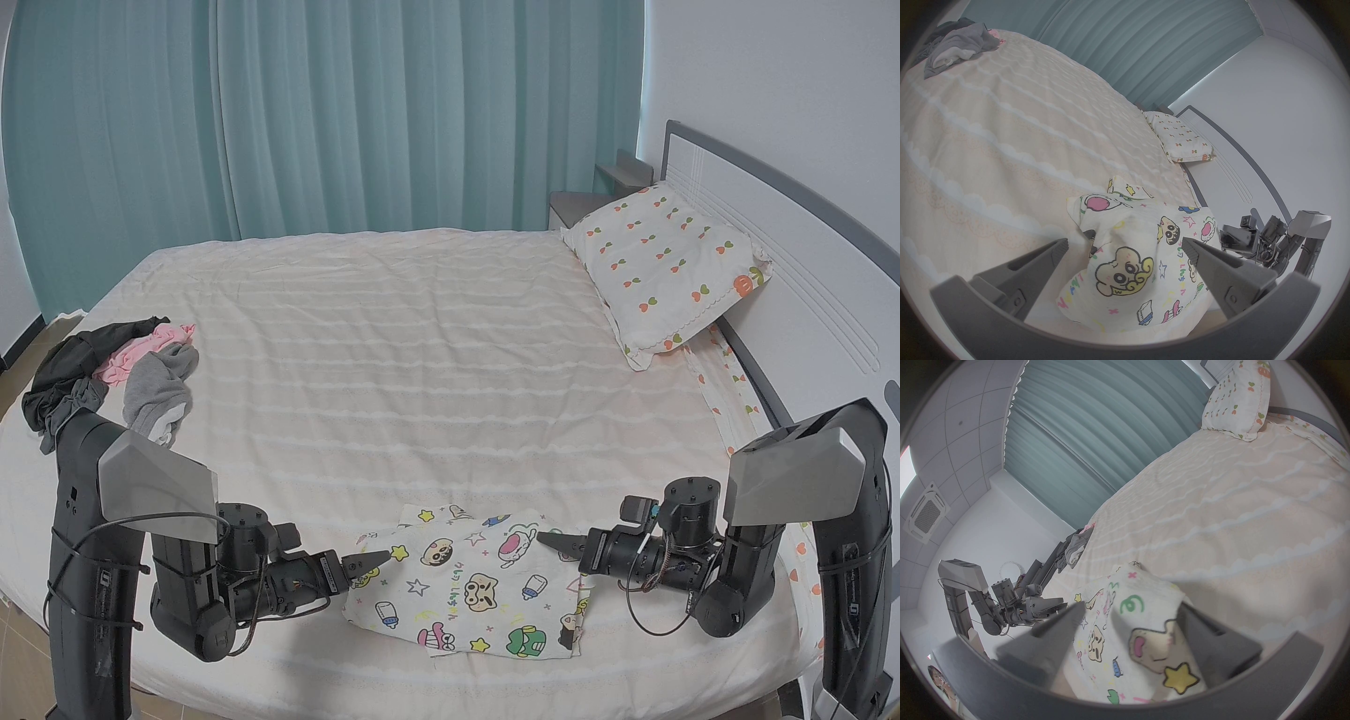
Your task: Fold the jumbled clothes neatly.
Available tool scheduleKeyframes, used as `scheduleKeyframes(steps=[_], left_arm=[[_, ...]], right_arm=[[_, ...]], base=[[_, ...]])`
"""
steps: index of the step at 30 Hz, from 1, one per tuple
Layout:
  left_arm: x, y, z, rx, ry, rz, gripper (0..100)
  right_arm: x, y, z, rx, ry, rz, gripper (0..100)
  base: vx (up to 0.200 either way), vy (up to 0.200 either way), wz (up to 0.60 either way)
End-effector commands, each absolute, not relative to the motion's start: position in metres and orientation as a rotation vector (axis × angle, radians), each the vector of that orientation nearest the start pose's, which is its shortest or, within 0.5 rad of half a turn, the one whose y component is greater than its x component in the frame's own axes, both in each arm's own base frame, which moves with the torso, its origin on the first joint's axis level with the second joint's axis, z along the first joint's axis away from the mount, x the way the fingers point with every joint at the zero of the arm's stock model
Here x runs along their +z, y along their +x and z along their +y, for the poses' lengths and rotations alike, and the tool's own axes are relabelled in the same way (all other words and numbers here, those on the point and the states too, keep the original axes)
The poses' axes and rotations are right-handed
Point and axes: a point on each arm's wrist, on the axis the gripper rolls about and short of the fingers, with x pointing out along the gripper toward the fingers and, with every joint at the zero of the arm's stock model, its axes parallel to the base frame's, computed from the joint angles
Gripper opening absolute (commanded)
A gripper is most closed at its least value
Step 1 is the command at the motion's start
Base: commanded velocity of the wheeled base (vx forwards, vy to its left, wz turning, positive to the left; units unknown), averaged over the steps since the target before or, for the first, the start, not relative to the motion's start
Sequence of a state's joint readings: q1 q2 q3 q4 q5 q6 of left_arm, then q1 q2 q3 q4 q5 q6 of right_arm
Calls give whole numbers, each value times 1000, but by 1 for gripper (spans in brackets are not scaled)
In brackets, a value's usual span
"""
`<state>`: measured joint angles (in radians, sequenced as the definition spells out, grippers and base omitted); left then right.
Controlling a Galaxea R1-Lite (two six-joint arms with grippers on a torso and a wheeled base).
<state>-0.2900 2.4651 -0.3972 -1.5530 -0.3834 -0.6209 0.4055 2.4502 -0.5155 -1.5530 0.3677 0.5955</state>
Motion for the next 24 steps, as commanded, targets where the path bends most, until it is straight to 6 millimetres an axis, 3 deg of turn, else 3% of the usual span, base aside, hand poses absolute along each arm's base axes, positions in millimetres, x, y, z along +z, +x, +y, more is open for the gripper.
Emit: scheduleKeyframes(steps=[1,13,24], left_arm=[[-50,290,-95,-480,-608,696,100],[-50,290,-95,-480,-608,696,100],[-50,290,-95,-480,-608,696,100]], right_arm=[[-44,304,135,606,543,615,0],[-63,311,120,559,516,629,0],[-79,315,122,561,482,641,0]], base=[[0,0,0],[0,0,0],[0,0,0]])
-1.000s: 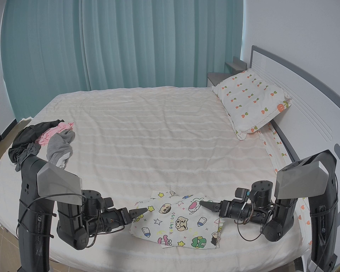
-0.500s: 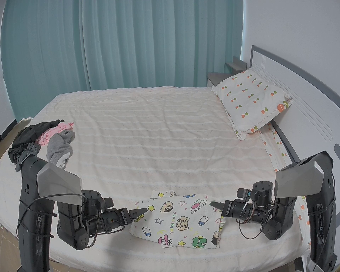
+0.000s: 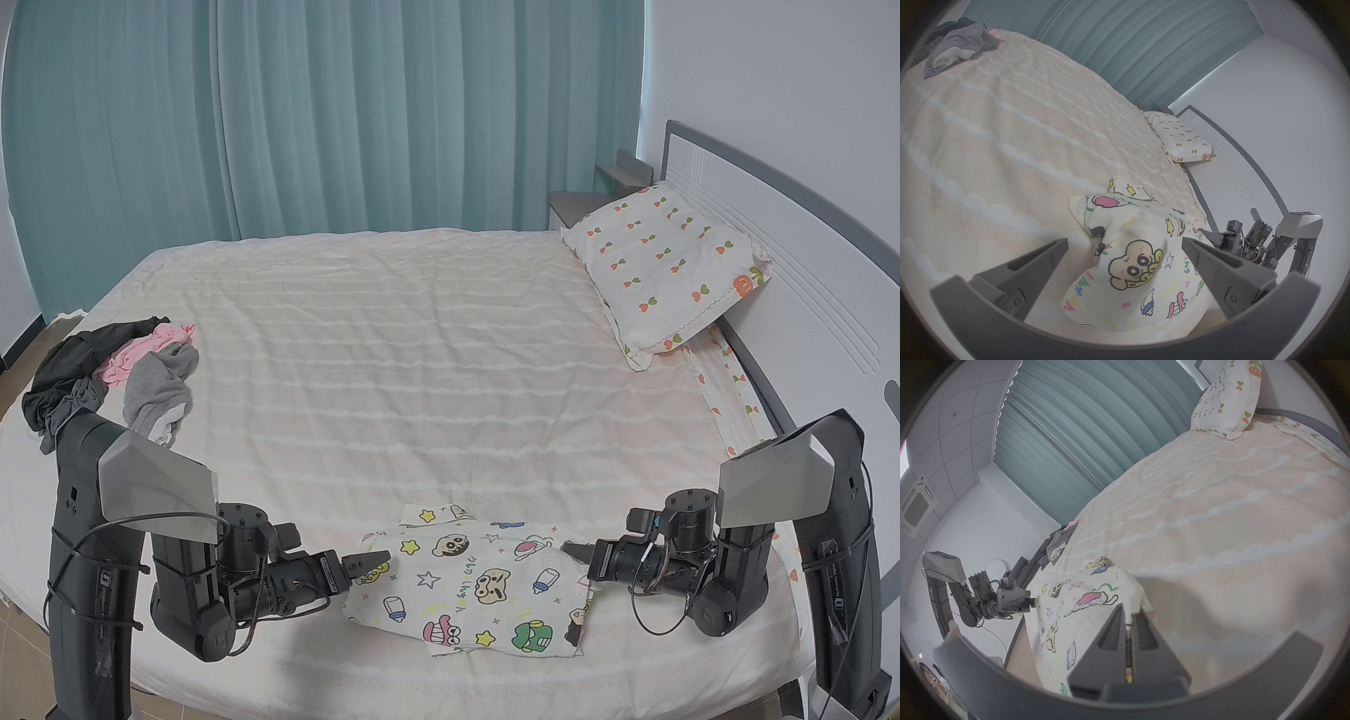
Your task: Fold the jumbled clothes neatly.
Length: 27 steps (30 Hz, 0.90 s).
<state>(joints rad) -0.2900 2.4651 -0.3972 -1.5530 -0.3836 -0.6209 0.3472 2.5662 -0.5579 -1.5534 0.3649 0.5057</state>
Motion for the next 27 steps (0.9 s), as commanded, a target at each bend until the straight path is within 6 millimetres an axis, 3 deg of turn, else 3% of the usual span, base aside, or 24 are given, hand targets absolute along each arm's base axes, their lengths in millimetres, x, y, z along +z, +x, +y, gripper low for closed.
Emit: scheduleKeyframes(steps=[1,4,5,9,15,18,22,24,27], left_arm=[[-50,290,-95,-480,-608,696,100],[-50,290,-95,-480,-608,696,100],[-50,290,-95,-480,-608,696,100],[-50,291,-95,-478,-613,695,100],[-46,296,-93,-471,-619,665,100],[-15,302,-74,-399,-629,540,100],[33,293,-54,-356,-637,393,100],[71,278,-44,-369,-642,279,100],[105,252,-40,-386,-629,173,100]], right_arm=[[-79,314,122,562,480,644,0],[-80,314,122,562,480,646,0],[-79,314,122,561,480,644,100],[-77,314,122,562,480,638,100],[-39,319,124,529,481,518,100],[5,313,123,436,465,376,100],[67,296,118,375,480,190,100],[98,272,110,382,457,118,100],[123,244,96,380,395,61,100]], base=[[0,0,0],[0,0,0],[0,0,0],[0,0,0],[0,0,0],[0,0,0],[0,0,0],[0,0,0],[0,0,0]])
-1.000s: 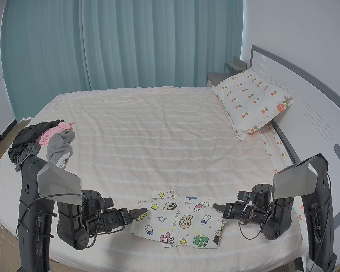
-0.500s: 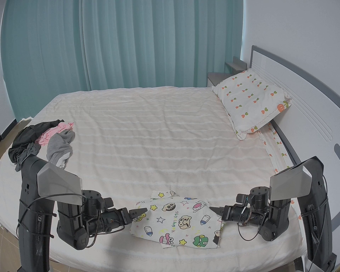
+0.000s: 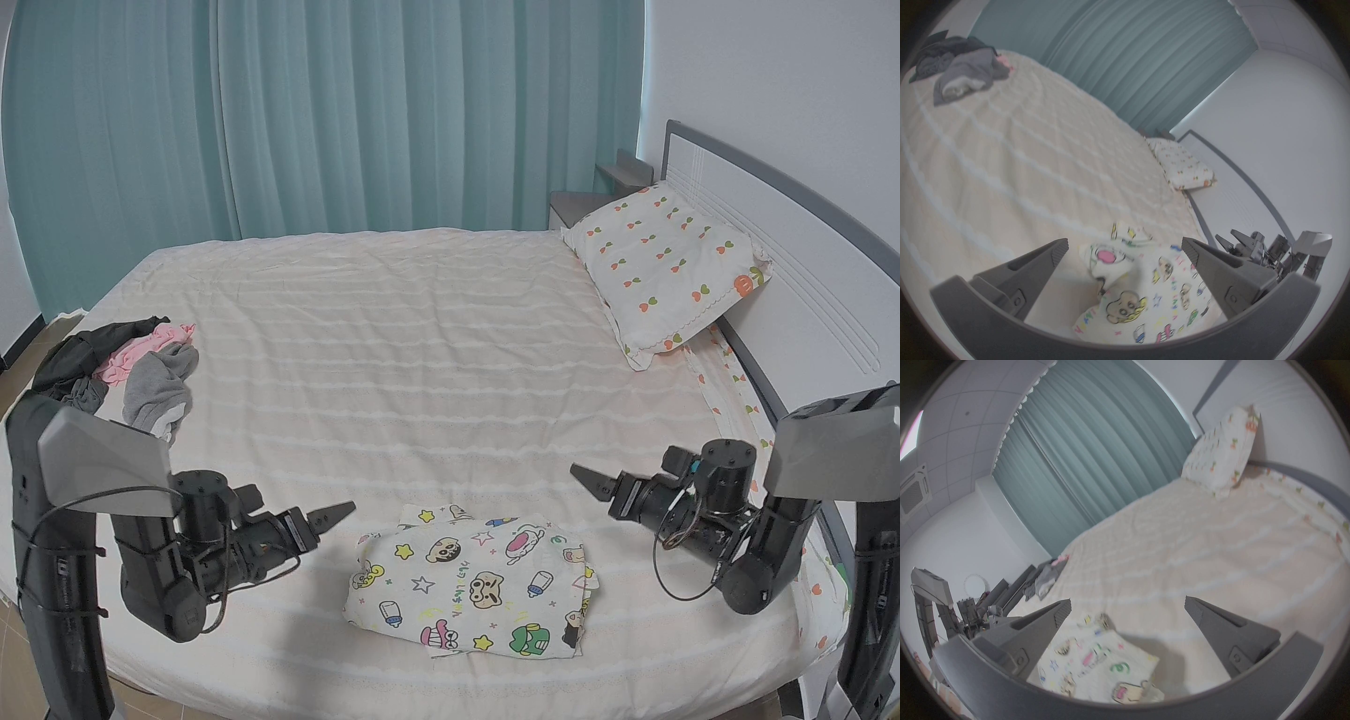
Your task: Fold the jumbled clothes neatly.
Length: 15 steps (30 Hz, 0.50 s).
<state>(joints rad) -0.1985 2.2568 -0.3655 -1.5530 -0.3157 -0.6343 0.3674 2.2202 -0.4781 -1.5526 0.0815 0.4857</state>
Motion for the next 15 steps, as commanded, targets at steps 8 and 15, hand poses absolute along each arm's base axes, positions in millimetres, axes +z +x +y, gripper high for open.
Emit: scheduleKeyframes(steps=[8,15], left_arm=[[160,138,-31,-410,-540,-67,100],[156,56,-10,-176,-320,-105,100]], right_arm=[[150,149,58,351,292,-7,100],[156,79,27,215,266,-80,100]], base=[[0,0,0],[0,0,0]])
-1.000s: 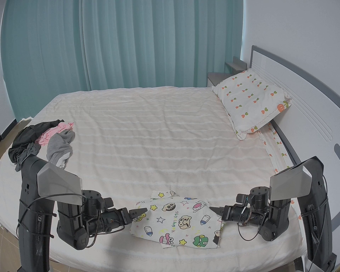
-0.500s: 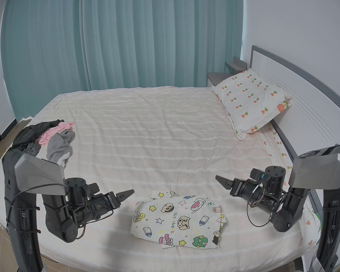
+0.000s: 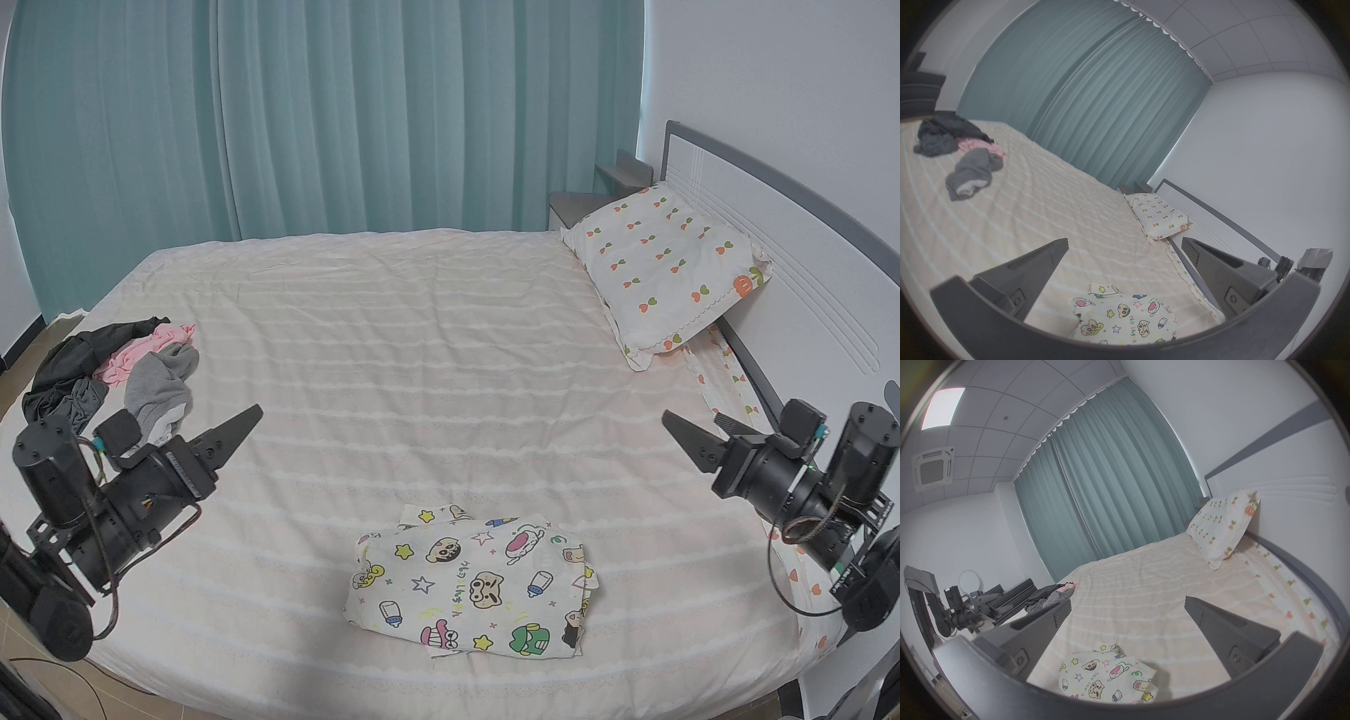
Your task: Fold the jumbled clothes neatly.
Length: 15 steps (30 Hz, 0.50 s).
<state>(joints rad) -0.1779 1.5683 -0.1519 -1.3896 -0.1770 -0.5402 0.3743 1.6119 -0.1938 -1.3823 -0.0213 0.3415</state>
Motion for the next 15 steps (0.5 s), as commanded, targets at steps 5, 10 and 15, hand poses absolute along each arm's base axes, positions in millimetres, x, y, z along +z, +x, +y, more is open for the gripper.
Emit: scheduleKeyframes(steps=[5,10,15], left_arm=[[152,-2,4,6,-150,-151,100],[152,-45,2,222,-120,-195,100],[153,-45,5,315,-127,-218,100]], right_arm=[[136,36,5,49,205,-42,100],[112,2,-4,-123,130,-57,100],[95,-18,-3,-233,3,-54,100]], base=[[0,0,0],[0,0,0],[0,0,0]])
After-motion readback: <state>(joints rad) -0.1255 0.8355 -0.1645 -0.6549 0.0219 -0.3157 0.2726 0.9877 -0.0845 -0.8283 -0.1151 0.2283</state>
